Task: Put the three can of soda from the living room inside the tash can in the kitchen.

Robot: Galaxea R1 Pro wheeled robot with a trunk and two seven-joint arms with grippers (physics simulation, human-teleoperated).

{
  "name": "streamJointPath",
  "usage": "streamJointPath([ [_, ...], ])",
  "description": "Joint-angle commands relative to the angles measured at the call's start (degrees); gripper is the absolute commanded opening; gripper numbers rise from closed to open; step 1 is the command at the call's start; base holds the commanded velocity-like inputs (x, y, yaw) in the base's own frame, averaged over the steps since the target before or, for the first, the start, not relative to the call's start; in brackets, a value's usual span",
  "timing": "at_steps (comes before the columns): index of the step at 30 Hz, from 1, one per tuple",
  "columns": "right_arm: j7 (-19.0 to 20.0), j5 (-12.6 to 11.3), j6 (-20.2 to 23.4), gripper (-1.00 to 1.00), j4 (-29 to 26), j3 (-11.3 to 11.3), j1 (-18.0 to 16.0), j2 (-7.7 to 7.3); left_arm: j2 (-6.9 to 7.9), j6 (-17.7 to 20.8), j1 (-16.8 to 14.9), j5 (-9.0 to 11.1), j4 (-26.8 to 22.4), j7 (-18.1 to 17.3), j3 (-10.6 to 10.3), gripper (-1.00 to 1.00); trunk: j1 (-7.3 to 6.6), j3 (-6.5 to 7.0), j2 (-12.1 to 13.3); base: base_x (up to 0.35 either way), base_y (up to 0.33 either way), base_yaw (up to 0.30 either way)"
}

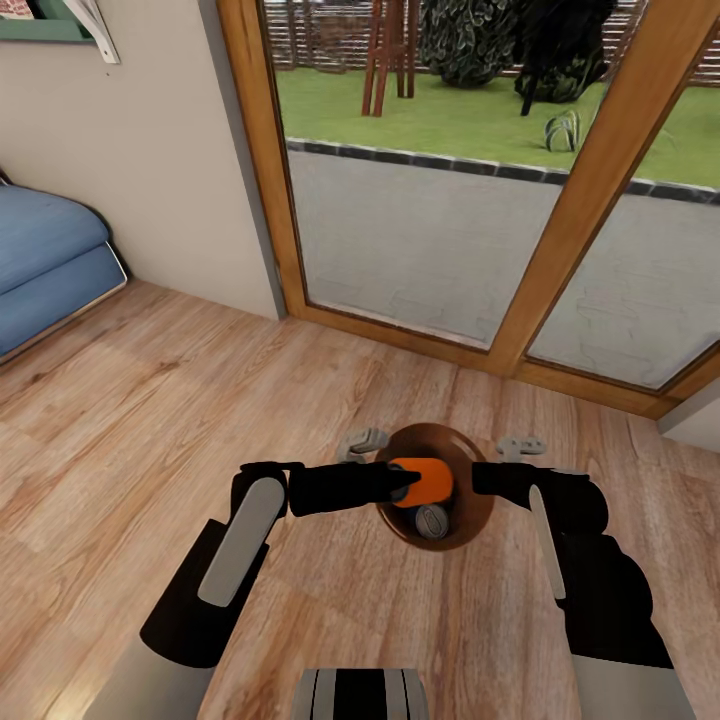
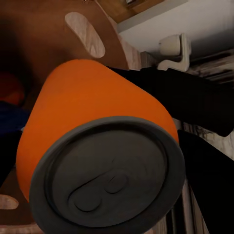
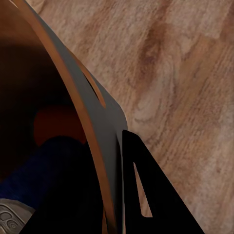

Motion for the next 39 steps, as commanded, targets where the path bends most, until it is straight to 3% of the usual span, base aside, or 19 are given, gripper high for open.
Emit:
streamJointPath([
  [1,0.35,-1.17,0.09,-1.00,0.00,0.01,-0.02,0.01,-0.17,-0.06,0.00,0.09,0.00,1.22,0.00,-1.00,-0.01,0.00,0.00,0.000,0.000,0.000],
  [8,0.35,-1.17,0.09,-1.00,-0.01,0.10,-0.02,0.01,-1.79,-0.02,0.00,0.09,0.00,6.63,-0.19,-1.00,-0.01,0.00,0.00,0.000,0.000,0.000],
  [20,0.35,-1.17,0.09,-1.00,-0.05,0.11,-0.02,0.01,-2.84,-0.35,0.00,0.17,0.10,12.94,-2.15,-1.00,-0.01,0.00,0.00,0.000,0.000,0.000],
  [31,0.35,-1.17,0.09,-1.00,-0.04,0.28,-0.02,0.01,-3.23,-0.45,0.00,0.18,0.57,13.92,-2.59,-1.00,-0.01,0.00,0.00,0.000,0.000,0.000],
  [39,0.35,-1.17,0.09,-1.00,-0.03,0.37,-0.02,0.01,-3.23,-0.61,0.00,-1.11,0.70,15.35,-2.78,-1.00,-0.01,0.00,0.00,0.000,0.000,0.000],
])
